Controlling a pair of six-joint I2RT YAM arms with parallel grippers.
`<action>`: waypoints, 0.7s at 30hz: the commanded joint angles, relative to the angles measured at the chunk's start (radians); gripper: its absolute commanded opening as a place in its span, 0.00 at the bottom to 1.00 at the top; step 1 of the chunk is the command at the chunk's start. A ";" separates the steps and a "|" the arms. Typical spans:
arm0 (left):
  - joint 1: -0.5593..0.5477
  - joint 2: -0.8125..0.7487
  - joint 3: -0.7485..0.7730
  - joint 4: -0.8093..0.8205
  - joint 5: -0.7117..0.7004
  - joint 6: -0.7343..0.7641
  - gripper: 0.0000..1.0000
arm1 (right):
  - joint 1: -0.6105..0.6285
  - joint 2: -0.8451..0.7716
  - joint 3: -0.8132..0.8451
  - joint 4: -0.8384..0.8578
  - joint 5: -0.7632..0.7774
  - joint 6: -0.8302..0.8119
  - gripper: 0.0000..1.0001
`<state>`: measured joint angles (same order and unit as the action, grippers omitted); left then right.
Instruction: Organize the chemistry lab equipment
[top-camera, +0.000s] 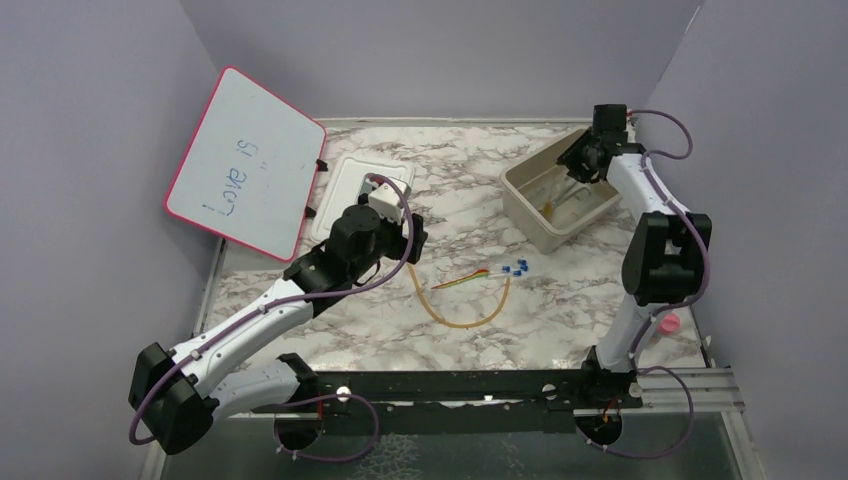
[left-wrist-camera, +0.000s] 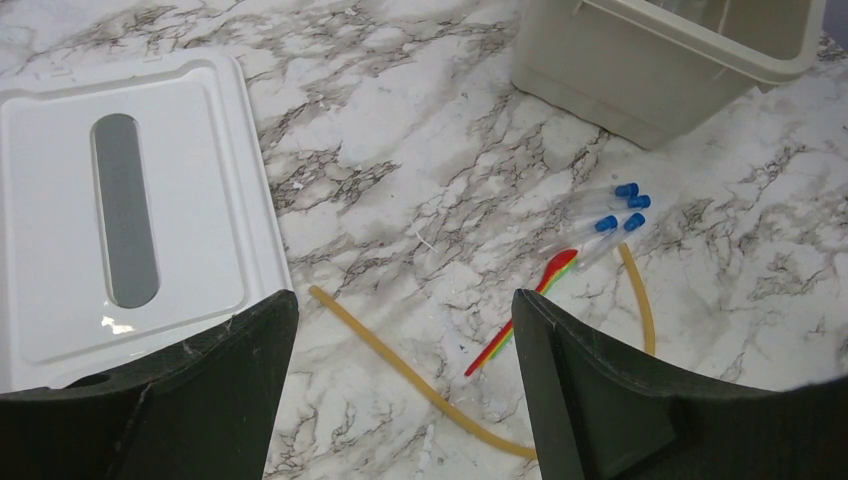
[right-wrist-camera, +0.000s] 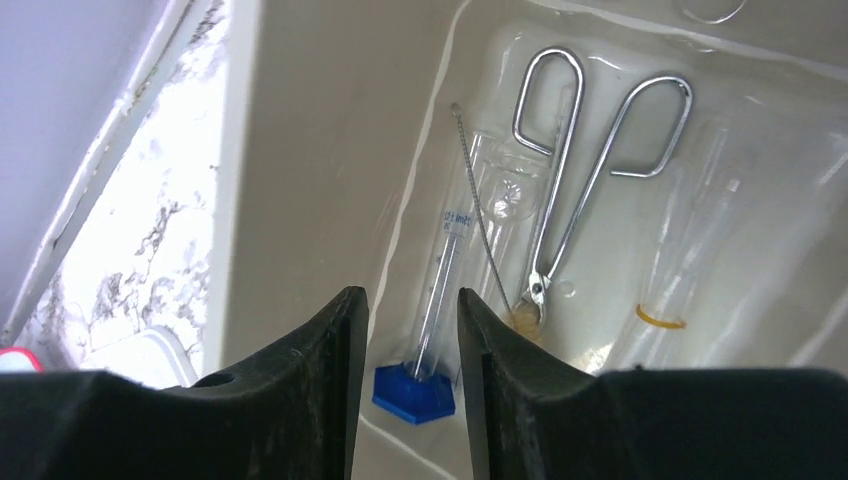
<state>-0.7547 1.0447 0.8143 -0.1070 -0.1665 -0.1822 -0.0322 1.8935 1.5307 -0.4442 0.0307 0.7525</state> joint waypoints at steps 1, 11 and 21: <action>0.003 0.000 -0.003 0.013 -0.010 -0.003 0.81 | 0.030 -0.139 0.034 -0.051 0.053 -0.093 0.43; 0.003 -0.017 0.013 -0.007 -0.114 -0.046 0.80 | 0.327 -0.402 -0.085 -0.045 0.097 -0.292 0.43; 0.008 -0.139 -0.017 0.012 -0.293 -0.050 0.80 | 0.694 -0.407 -0.282 -0.066 0.074 -0.610 0.61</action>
<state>-0.7525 0.9371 0.8013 -0.1101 -0.3504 -0.2218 0.5251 1.4643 1.3308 -0.4744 0.0856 0.3340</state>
